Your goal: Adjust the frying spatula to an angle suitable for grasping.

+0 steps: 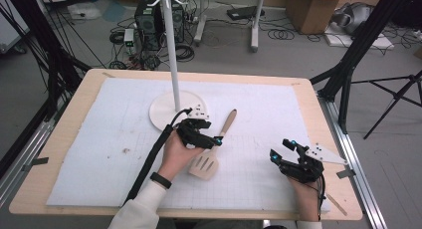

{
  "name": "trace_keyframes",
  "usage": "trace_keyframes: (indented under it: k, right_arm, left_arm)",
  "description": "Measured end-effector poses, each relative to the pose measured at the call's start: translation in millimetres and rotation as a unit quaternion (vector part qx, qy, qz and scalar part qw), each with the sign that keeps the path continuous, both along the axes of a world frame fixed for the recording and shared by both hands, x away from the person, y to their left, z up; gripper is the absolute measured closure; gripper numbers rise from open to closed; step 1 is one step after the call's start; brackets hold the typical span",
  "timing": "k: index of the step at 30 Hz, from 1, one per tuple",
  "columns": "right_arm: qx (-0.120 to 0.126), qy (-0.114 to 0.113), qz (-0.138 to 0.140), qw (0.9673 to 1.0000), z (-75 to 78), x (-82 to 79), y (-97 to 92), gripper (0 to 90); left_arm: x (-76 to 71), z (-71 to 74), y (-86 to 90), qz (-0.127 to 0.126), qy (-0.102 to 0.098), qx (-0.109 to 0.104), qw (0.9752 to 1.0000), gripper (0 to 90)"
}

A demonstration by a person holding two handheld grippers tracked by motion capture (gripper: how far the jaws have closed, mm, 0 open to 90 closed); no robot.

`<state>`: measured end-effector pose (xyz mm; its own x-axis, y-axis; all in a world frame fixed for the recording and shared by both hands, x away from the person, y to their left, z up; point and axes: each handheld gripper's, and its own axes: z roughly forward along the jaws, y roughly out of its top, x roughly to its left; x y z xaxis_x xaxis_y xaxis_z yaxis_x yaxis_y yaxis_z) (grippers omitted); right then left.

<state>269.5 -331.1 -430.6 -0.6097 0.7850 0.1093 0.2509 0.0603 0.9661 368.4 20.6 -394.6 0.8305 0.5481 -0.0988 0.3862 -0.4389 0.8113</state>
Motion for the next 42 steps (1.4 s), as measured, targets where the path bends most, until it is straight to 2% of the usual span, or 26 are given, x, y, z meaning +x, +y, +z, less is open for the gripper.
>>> trace_keyframes:
  k: [2,8,10,12,13,16,19,22,24,26,29,36,37,41,42]
  right_arm:
    - [0.002,-0.001,0.000,1.0000,0.1,0.0,-0.3,30.6]
    - [0.002,0.000,-0.001,1.0000,0.2,-0.2,-1.1,30.6]
    - [0.003,-0.001,0.000,1.0000,0.1,0.3,-1.1,30.5]
    - [0.002,-0.003,0.000,1.0000,-0.1,0.7,-1.3,30.5]
    - [0.004,-0.003,0.000,1.0000,-0.1,0.6,-1.2,30.5]
    - [0.004,-0.002,0.001,1.0000,-0.1,0.7,-1.7,30.5]
    - [0.005,0.001,0.000,1.0000,-0.2,0.6,-1.8,30.5]
    - [0.005,0.003,0.000,1.0000,-0.1,0.4,-2.0,30.5]
    - [0.006,0.001,-0.001,1.0000,-0.3,0.9,-2.2,30.4]
    - [0.006,0.001,0.000,1.0000,-0.4,1.1,-2.2,30.4]
    - [0.006,0.001,0.000,1.0000,-0.4,1.3,-2.4,30.4]
    - [0.006,0.004,0.000,1.0000,-0.4,1.1,-2.8,30.4]
    - [0.007,0.004,0.000,1.0000,-0.4,1.0,-3.0,30.3]
    - [0.010,0.002,0.000,1.0000,-0.4,1.1,-3.3,30.3]
    - [0.009,0.002,-0.001,1.0000,-0.4,1.3,-3.5,30.3]
  left_arm:
    - [1.9,-2.4,-6.1,0.003,0.004,0.019,0.9998,28.0]
    - [6.3,-8.3,-14.3,0.008,0.015,0.029,0.9994,29.2]
    - [8.2,-13.7,-20.2,0.018,0.015,0.043,0.9988,30.0]
    - [8.7,-14.8,-21.2,0.018,0.016,0.045,0.9987,30.6]
    - [10.6,-17.3,-22.8,0.020,0.025,0.050,0.9982,31.5]
    - [12.9,-19.7,-25.2,0.033,0.035,0.060,0.9971,35.4]
    - [14.3,-20.6,-25.9,0.031,0.037,0.068,0.9965,40.0]
    - [14.8,-22.9,-29.0,0.032,0.045,0.079,0.9953,45.9]
    - [15.0,-24.9,-31.4,0.035,0.046,0.089,0.9943,46.3]
    - [15.1,-25.8,-32.5,0.039,0.047,0.090,0.9940,47.0]
    - [16.0,-27.1,-34.7,0.046,0.054,0.105,0.9920,50.4]
    - [16.1,-27.8,-37.9,0.060,0.066,0.115,0.9894,57.2]
    - [16.6,-29.4,-39.5,0.062,0.075,0.123,0.9877,57.4]
    - [15.3,-29.4,-40.9,0.067,0.067,0.130,0.9869,60.1]
    - [14.8,-29.4,-41.9,0.071,0.062,0.135,0.9863,63.1]
